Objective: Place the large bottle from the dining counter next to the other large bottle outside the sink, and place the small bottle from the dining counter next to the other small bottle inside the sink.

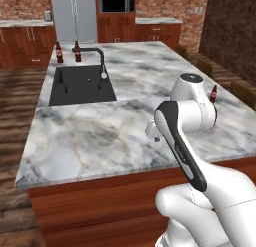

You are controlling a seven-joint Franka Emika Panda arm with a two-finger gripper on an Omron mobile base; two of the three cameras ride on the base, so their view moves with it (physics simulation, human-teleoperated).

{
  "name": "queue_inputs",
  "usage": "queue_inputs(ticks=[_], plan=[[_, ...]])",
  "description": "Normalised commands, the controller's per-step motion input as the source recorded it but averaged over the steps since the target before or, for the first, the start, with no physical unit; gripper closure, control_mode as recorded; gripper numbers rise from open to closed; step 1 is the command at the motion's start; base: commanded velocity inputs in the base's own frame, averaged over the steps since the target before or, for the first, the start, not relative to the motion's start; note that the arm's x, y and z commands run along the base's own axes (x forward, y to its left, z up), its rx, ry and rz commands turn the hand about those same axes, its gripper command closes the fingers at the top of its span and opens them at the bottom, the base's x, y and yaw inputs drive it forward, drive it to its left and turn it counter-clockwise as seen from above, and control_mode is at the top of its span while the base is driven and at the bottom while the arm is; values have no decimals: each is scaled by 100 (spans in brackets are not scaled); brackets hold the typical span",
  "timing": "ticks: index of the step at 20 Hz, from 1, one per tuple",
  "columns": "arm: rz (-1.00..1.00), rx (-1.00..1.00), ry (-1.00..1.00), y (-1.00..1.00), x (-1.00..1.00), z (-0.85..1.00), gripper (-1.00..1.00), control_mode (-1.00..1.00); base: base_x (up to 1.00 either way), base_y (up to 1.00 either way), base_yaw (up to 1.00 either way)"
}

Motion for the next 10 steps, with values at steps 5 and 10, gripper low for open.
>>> queue_inputs(ticks=[5,10], plan=[[0,0,0,0,0,0,-100,100,0,-100,-11],[0,0,0,0,0,0,-100,100,-2,-100,-6]])
